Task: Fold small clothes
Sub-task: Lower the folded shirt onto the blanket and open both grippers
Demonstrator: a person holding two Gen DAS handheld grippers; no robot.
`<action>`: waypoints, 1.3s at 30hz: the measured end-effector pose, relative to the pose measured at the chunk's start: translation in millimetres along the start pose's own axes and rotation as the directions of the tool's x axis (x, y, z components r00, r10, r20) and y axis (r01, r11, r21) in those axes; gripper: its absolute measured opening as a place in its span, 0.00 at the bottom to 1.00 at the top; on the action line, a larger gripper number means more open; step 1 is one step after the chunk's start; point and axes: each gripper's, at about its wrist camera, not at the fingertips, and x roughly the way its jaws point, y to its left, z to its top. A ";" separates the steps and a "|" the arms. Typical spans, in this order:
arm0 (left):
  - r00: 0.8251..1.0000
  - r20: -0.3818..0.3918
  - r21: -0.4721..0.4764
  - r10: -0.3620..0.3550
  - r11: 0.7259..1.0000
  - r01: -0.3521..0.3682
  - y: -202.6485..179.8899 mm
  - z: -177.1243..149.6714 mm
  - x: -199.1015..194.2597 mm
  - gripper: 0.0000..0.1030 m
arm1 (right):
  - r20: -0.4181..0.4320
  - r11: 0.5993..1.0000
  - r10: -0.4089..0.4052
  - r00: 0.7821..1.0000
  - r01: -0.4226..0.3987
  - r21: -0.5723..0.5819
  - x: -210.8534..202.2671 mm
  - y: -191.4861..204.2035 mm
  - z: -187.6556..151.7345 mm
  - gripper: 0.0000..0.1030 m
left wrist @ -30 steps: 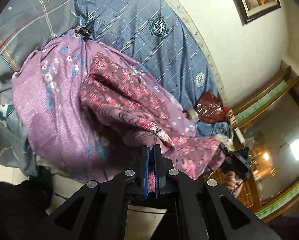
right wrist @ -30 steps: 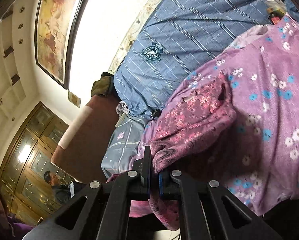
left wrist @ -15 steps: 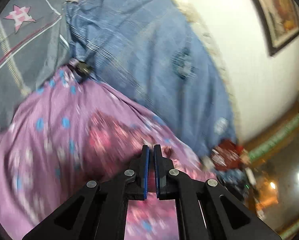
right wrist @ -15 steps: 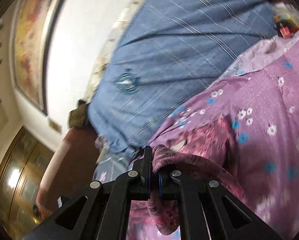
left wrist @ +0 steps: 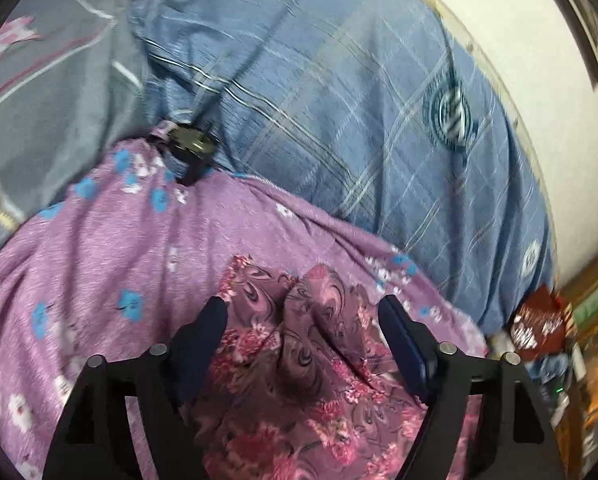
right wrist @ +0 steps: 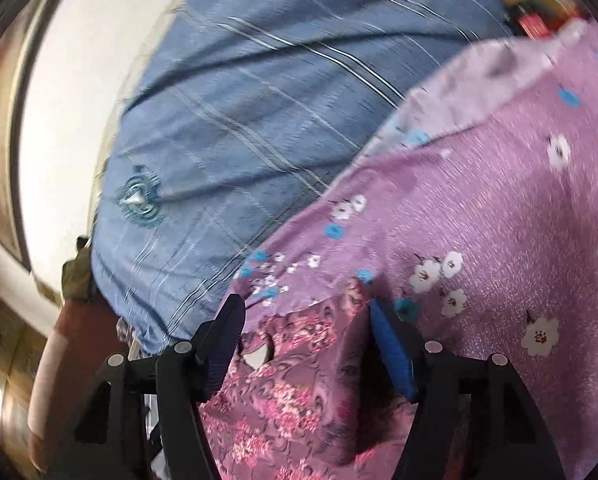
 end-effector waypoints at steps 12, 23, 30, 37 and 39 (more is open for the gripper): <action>0.979 -0.159 0.097 0.128 0.989 -0.113 -35.4 18.0 106.0 0.15 | -0.033 0.997 -0.039 0.999 0.036 -0.073 -5.4 5.9 -7.0 0.55; 0.994 -0.004 0.123 0.105 0.987 -0.104 -68.0 27.9 46.2 0.11 | -0.227 0.991 -0.123 0.966 0.110 -0.070 6.5 -7.1 -15.5 0.58; 0.981 0.016 0.082 0.192 0.978 -0.193 -44.7 31.8 25.3 0.13 | -0.208 0.978 -0.149 0.967 0.114 -0.175 34.3 34.8 -20.0 0.05; 0.917 0.130 0.031 0.378 0.922 -0.385 -24.4 40.6 33.6 0.44 | 0.005 0.996 -0.093 0.996 0.093 -0.015 55.3 17.2 22.1 0.36; 0.914 0.160 0.000 0.372 0.926 -0.377 -22.8 41.7 24.3 0.46 | 0.084 0.997 -0.066 0.994 0.062 0.048 54.1 0.9 26.6 0.77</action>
